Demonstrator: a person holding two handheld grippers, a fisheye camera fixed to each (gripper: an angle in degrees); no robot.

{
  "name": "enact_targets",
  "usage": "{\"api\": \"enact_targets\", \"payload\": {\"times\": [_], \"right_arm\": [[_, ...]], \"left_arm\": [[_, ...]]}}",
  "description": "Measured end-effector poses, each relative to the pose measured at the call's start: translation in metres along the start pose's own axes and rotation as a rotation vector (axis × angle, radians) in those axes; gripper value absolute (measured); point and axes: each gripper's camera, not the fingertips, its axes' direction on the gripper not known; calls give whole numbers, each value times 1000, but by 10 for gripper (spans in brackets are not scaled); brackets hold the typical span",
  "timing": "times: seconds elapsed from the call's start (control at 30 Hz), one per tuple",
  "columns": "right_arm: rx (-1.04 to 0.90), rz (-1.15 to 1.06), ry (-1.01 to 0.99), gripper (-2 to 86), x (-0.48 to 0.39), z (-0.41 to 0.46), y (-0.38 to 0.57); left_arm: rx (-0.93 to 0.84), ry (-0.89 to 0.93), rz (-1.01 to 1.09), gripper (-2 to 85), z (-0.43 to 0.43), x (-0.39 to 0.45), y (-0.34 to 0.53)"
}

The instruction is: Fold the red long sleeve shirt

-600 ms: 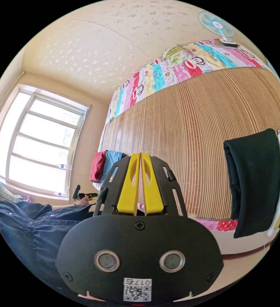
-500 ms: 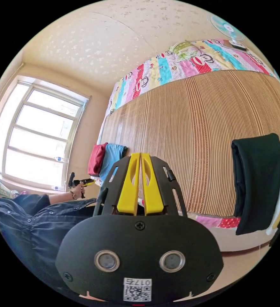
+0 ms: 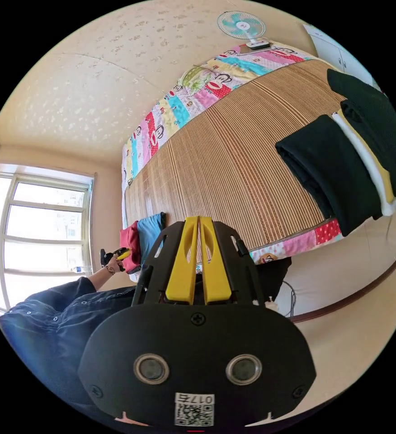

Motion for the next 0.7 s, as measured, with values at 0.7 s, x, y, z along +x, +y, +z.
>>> {"api": "enact_targets", "payload": {"times": [0.7], "right_arm": [[58,-245,-91,4,-28,27,27]], "left_arm": [[420,1410,912,-9,-165,-160,97]]}}
